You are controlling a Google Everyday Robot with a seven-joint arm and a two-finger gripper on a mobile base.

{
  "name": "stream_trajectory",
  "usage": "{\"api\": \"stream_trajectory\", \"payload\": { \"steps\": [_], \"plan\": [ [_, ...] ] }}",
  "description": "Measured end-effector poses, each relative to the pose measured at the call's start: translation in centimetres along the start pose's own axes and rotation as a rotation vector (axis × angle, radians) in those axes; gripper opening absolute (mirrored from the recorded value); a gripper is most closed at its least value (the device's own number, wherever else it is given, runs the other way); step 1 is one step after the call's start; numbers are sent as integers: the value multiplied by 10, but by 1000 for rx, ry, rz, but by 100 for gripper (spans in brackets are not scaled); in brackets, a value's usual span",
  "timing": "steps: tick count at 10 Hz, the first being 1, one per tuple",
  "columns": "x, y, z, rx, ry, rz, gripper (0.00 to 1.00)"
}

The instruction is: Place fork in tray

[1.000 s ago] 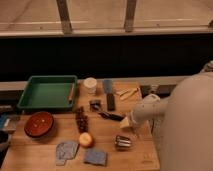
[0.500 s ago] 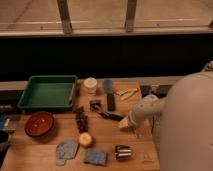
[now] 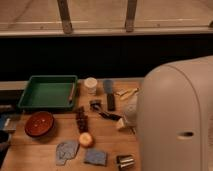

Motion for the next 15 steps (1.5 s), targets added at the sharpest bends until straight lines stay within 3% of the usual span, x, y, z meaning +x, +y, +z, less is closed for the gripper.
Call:
{"api": "stream_trajectory", "payload": {
  "steps": [2,3,5,6,8,13,15],
  "plan": [
    [4,-5,2,10,53,9,80],
    [4,-3,4,-6,60,11,80],
    [16,-14,14,-65,95,52,80],
    [22,-20,18,-94,108,74,75],
    [23,-21,21,-123,110,89,55],
    [21,-28,8,-118,109,101,5],
    [26,-25,6,-121,119,96,0]
  ]
}}
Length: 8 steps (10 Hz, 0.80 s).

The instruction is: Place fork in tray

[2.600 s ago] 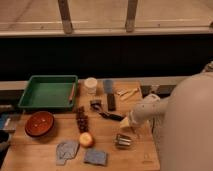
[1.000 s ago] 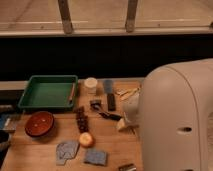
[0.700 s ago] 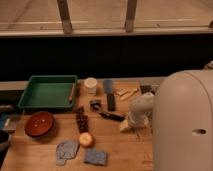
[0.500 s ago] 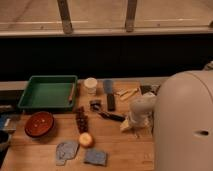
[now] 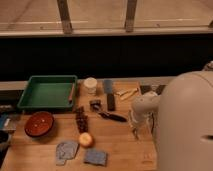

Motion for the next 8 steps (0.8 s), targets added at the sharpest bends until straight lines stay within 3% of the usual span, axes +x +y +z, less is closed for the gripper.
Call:
{"api": "stream_trajectory", "payload": {
  "steps": [6,8],
  "plan": [
    [3,9,2,-5,-23,-1,0],
    [-1,-6,-12,-35,-25,39,0]
  ]
}}
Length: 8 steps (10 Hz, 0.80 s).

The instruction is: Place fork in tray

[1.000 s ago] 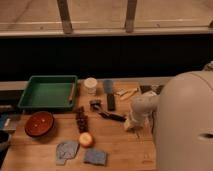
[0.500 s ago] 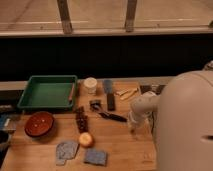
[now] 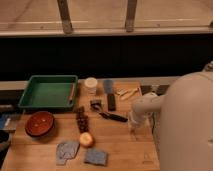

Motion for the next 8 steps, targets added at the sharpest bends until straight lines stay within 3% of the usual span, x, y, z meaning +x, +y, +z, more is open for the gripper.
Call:
{"api": "stream_trajectory", "payload": {
  "steps": [2,5,8],
  "plan": [
    [-15,-28,-36,-23,-14,53,0],
    [-48,-65,-71,-61,-44,95,0],
    [-85,-74,-109,-124,-89,71,0]
  ]
}}
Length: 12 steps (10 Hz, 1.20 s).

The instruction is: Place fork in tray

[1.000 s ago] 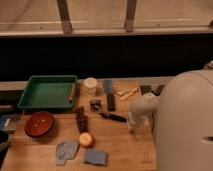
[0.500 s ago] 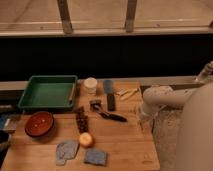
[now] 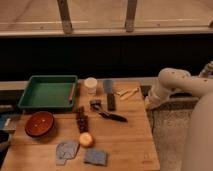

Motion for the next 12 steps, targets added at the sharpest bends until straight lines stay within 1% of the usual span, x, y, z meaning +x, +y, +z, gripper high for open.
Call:
{"api": "stream_trajectory", "payload": {
  "steps": [1,3,5,6,7,8,9,10,12],
  "plan": [
    [-10,8,-9,-19,-21,-22,0],
    [-30,38,-24,-51,-63,-85,0],
    [-44,66,-38,-75,-101,-147,0],
    [-51,85,-41,-86,-113,-184,0],
    [-60,108,-43,-103,-126,-227,0],
    [-73,138,-44,-129,-140,-271,0],
    [-82,160,-45,-159,-148,-302,0],
    [-89,178,-47,-179,-154,-328,0],
    [-89,174,-48,-176,-155,-324,0]
  ]
}}
